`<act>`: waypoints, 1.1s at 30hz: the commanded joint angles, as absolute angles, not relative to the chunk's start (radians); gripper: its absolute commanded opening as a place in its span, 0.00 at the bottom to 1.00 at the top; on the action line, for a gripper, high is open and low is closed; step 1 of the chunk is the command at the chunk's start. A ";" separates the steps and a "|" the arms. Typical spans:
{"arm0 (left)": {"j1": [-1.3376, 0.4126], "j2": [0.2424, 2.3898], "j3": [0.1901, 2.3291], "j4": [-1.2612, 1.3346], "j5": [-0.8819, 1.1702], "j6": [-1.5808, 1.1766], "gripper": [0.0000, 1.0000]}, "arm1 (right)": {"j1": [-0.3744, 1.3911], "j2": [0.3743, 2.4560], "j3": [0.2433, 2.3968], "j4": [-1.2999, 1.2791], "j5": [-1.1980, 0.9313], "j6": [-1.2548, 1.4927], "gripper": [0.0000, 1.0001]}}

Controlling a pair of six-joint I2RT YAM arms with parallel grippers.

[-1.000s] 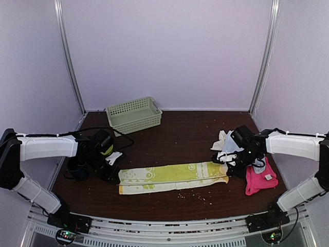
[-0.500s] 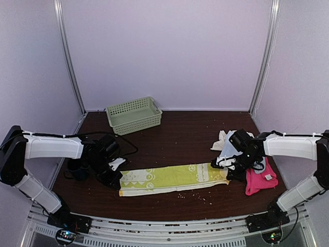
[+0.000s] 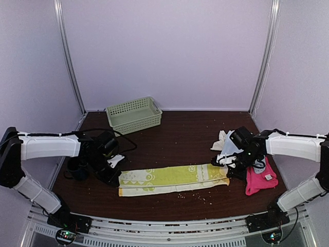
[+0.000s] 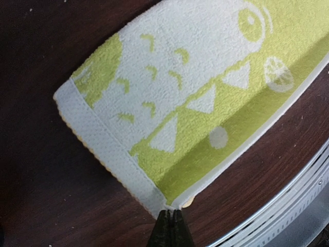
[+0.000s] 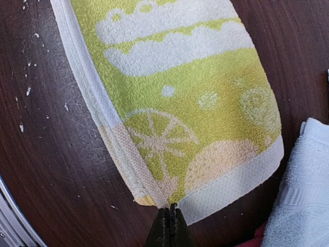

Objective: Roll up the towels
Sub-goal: Fold the towel at the center of the board.

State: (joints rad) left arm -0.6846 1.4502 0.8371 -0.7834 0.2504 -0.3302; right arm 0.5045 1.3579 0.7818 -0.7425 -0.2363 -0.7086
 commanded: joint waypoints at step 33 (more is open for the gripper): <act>-0.796 1.389 0.873 -0.918 0.321 -0.299 0.34 | 0.531 1.191 0.760 -0.961 -0.223 -0.873 0.32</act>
